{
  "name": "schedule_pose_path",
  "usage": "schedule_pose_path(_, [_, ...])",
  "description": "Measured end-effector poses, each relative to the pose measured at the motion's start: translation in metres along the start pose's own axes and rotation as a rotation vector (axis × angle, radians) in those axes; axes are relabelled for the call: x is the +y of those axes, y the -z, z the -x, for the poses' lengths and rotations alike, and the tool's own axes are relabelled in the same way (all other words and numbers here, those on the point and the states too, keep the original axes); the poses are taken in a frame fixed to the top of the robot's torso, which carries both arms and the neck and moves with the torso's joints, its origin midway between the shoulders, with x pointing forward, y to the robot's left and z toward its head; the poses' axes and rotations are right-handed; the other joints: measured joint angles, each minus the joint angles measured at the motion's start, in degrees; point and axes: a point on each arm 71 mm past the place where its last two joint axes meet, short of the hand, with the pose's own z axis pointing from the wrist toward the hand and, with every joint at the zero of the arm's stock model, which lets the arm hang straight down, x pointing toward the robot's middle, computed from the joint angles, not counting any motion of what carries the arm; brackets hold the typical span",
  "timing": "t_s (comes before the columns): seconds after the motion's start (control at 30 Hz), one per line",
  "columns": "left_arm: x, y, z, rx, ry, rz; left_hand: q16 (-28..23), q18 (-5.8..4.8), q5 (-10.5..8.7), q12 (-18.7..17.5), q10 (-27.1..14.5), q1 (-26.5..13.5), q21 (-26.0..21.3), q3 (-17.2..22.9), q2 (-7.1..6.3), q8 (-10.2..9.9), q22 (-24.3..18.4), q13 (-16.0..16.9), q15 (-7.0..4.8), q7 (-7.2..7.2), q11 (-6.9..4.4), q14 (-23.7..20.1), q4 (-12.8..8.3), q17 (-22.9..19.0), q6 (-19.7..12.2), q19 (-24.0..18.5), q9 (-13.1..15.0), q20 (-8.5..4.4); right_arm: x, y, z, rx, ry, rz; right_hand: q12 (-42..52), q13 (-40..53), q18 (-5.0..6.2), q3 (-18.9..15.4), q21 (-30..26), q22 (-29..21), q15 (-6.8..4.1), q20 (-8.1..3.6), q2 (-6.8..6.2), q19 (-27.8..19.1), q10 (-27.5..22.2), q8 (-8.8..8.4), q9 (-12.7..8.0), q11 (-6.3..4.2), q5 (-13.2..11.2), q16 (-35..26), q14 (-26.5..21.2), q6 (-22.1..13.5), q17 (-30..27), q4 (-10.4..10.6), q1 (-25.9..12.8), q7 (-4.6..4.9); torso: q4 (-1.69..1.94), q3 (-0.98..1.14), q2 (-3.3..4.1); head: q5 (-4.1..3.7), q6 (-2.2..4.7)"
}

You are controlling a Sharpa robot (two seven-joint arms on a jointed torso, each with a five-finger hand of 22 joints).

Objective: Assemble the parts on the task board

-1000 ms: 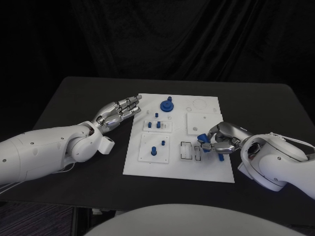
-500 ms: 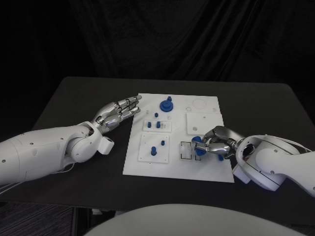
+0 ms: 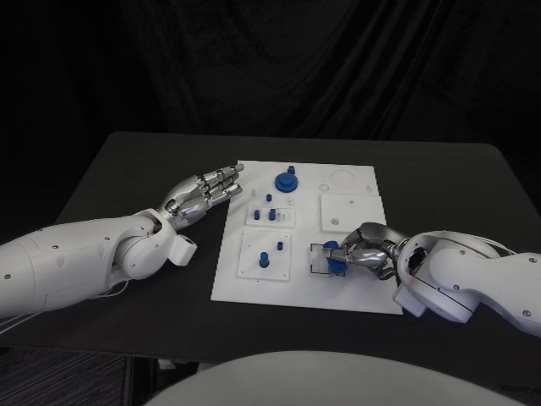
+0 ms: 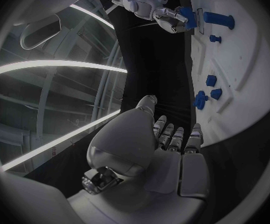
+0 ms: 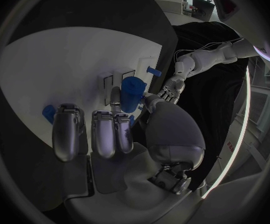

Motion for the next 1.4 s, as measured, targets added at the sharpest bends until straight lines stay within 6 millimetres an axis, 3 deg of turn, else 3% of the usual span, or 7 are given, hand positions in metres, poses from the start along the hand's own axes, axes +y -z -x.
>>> schedule_pose_path(0.27, [0.0003, -0.0010, -0.0004, 0.001, 0.000, 0.000, 0.0, 0.00, 0.00, 0.0, 0.0, 0.0, 0.0, 0.0, 0.00, 0.0, 0.0, 0.0, 0.00, 0.00, 0.00, 0.0, 0.0, 0.0, 0.0, 0.0, 0.0, 0.00, 0.0020, -0.0039, -0.0028, 0.028, 0.009, -0.006, 0.0, 0.0, -0.01, 0.5, -0.3, 0.0, 0.25, 0.40, 0.24, 0.0, 0.0, -1.60, -1.5, 0.43, -2.0, -0.2, 0.0, -0.3, 0.0, -0.5, -0.4, 0.32, 0.01, -0.01, -0.05, 0.07, 0.00])
schedule_pose_path(0.47, [0.0005, -0.0011, -0.0002, 0.001, 0.000, 0.000, 0.0, 0.00, 0.21, 0.0, 0.0, 0.0, 0.0, 0.0, 0.00, 0.0, 0.0, 0.0, 0.00, 0.00, 0.00, 0.0, 0.0, 0.0, 0.0, 0.0, 0.0, 0.00, 0.0044, -0.0056, -0.0026, 0.027, 0.029, 0.002, 0.0, 0.0, 0.00, -1.5, -1.0, 0.0, 0.86, 0.84, 1.06, 0.0, 0.1, -3.33, -3.7, 1.14, -6.5, -0.5, -0.2, -0.9, 0.0, 1.5, -1.2, 0.89, 0.01, 0.00, -0.07, 0.16, 0.00])
schedule_pose_path(0.63, [0.0005, -0.0011, 0.0000, 0.001, -0.001, 0.001, 0.0, 0.00, 0.21, 0.0, 0.0, 0.0, 0.0, 0.0, 0.00, 0.0, 0.0, 0.0, 0.00, 0.00, 0.00, 0.0, 0.0, 0.0, 0.0, 0.0, 0.0, 0.00, 0.0054, -0.0074, -0.0022, 0.021, 0.048, 0.007, 0.0, 0.0, 0.93, -3.1, -1.4, 0.0, 1.02, 1.02, 1.17, -0.2, 0.0, -3.55, -4.5, 1.24, -8.2, -0.5, 0.0, -0.7, 0.0, 3.1, -2.3, 1.11, 0.01, 0.00, -0.08, 0.14, 0.00])
schedule_pose_path(1.13, [0.0015, -0.0012, -0.0003, 0.002, 0.001, 0.002, 0.0, -0.01, 0.21, 0.0, 0.0, 0.0, 0.0, 0.0, 0.00, 0.0, 0.0, 0.0, 0.00, 0.00, 0.00, 0.0, 0.0, 0.0, 0.0, 0.0, 0.0, 0.00, 0.0075, -0.0101, -0.0020, 0.011, 0.071, 0.017, 0.0, 0.0, 0.92, -4.6, -1.6, 0.0, 1.02, 1.21, 1.77, 0.0, 0.0, -3.77, -5.2, 1.24, -10.2, -0.7, 0.0, -0.7, 0.0, 4.6, -2.9, 1.11, -0.03, 0.03, -0.05, 0.24, 0.00])
schedule_pose_path(1.4, [0.0023, -0.0009, -0.0006, 0.003, 0.003, 0.004, 0.0, 0.00, 0.21, 0.0, 0.0, 0.0, 0.0, 0.2, 0.00, 0.0, 0.0, 0.0, 0.00, 0.30, 0.00, 0.0, -0.2, 0.0, 0.3, 0.0, 0.0, 0.00, 0.0074, -0.0106, -0.0016, 0.009, 0.075, 0.017, 0.0, 0.0, 0.91, -6.8, -1.8, 0.0, 1.01, 1.21, 2.60, 0.0, 0.0, -3.77, -5.7, 1.24, -13.5, -0.7, 0.0, -0.9, 0.0, 5.1, -4.4, 1.33, -0.04, 0.04, -0.05, 0.23, 0.00])
